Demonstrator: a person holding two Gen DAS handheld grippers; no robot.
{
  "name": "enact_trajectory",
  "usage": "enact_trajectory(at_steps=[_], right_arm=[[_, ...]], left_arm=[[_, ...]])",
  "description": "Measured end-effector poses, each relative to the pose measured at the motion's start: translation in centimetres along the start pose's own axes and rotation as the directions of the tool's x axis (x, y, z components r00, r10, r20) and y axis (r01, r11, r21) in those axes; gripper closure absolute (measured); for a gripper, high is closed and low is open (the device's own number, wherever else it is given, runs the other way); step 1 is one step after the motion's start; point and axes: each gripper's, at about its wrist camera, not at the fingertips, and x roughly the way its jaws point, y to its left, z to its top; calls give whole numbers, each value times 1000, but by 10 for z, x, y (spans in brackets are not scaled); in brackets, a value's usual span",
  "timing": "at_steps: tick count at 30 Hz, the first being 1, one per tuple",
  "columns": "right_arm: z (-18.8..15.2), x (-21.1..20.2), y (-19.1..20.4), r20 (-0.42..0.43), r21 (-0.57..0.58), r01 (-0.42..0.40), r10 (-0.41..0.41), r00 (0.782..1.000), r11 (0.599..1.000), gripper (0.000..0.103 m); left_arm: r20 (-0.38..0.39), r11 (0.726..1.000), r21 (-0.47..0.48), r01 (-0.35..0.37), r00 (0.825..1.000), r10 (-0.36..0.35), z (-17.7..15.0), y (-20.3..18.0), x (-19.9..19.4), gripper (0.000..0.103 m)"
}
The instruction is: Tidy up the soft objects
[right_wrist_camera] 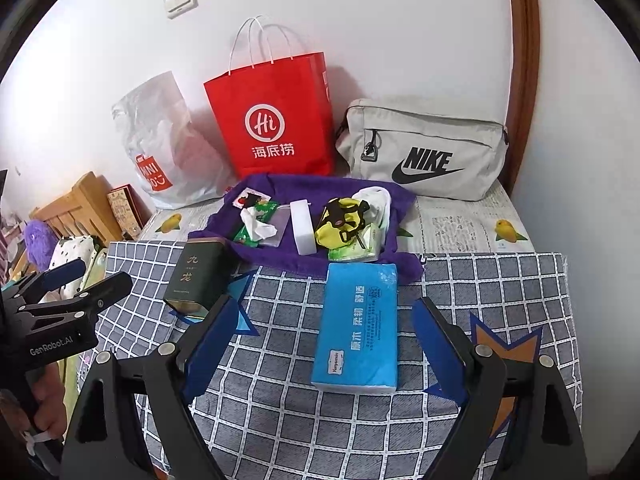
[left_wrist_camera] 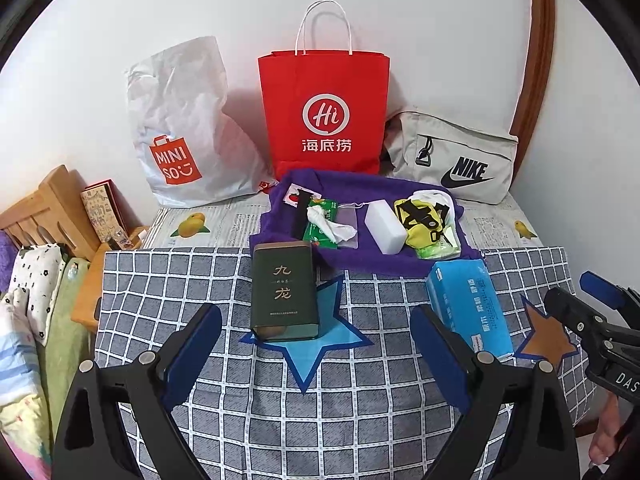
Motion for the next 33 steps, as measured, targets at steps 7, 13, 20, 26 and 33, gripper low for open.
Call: enact_trajectory(at_steps=[7, 13, 20, 26, 33], right_arm=[[1, 1, 0, 1, -5, 7, -7, 1000, 1000, 15], [0, 4, 1, -7, -4, 3, -3, 1000, 1000, 15], [-1, 6, 2, -12, -8, 0, 0, 1000, 1000, 15], [-1, 6, 2, -7, -5, 1, -1, 1000, 1000, 15], [-1, 6, 2, -8, -5, -1, 1, 1000, 1000, 15]], left_arm=[[-4, 1000, -4, 1, 1000, -1, 0, 0, 1, 8], [-8, 1000, -4, -3, 1000, 3, -2, 1, 1, 8], [-6, 1000, -8, -5, 1000, 5, -2, 1, 1, 8], [-6, 1000, -7, -4, 1000, 4, -2, 2, 1, 8], [-8, 1000, -5, -5, 1000, 5, -2, 3, 2, 8]])
